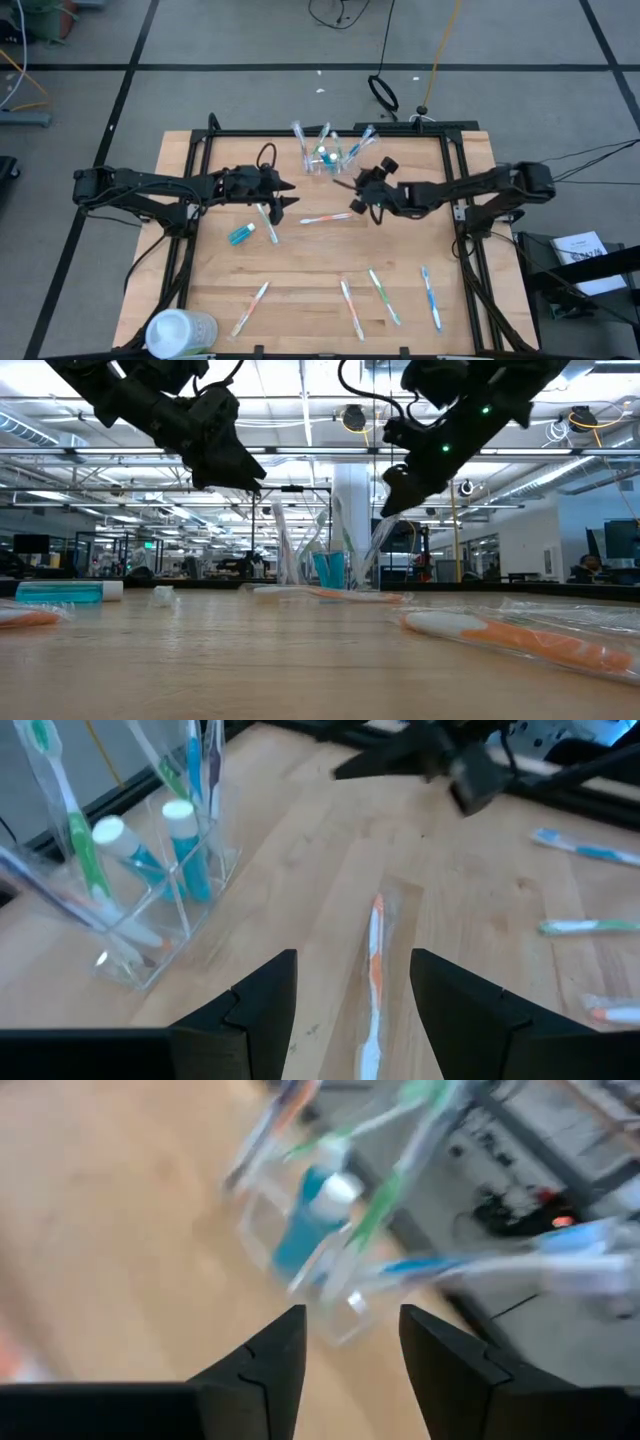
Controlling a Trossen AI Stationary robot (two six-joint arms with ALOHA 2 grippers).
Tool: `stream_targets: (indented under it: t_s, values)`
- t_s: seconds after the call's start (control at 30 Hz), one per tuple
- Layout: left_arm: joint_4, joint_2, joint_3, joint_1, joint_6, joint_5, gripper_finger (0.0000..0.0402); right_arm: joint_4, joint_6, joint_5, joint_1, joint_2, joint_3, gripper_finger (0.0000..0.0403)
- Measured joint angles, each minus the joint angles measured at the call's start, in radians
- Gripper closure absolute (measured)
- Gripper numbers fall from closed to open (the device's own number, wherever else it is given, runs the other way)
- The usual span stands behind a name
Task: Pick & Place toothbrushing station
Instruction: Put the green toothbrush into the transparent organizer
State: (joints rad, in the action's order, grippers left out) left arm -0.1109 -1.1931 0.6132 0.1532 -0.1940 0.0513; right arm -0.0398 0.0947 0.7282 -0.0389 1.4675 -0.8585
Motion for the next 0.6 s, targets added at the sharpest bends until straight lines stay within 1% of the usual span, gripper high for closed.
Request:
stream_targets:
  t_s: [0.1,0.23,0.3,0.4,0.47,0.53,0.6]
  values:
    - [0.042,0.000,0.000,0.000,-0.018,0.000,0.0199,-0.078,0.008,-0.057,0.020,-0.019,0.000,0.0252]
    - [0.088,0.000,0.000,0.000,-0.081,-0.001,0.0199,-0.076,0.029,-0.116,0.030,-0.019,0.000,0.0253]
    - [0.107,0.000,0.000,0.000,-0.106,-0.001,0.0199,-0.075,0.062,-0.166,0.031,-0.019,0.007,0.0254]
    - [0.144,0.000,0.000,-0.006,-0.123,-0.001,0.0199,-0.079,0.175,-0.283,0.037,-0.019,0.053,0.0258]
    - [0.166,0.000,0.000,-0.013,-0.123,-0.001,0.0199,-0.079,0.210,-0.351,0.046,-0.017,0.090,0.0260]
    - [0.194,0.000,0.000,-0.021,-0.131,-0.001,0.0199,-0.073,0.201,-0.396,0.051,-0.019,0.128,0.0261]
    - [0.215,0.000,0.000,-0.036,-0.154,0.000,0.0199,-0.056,0.173,-0.416,0.052,-0.018,0.170,0.0262]
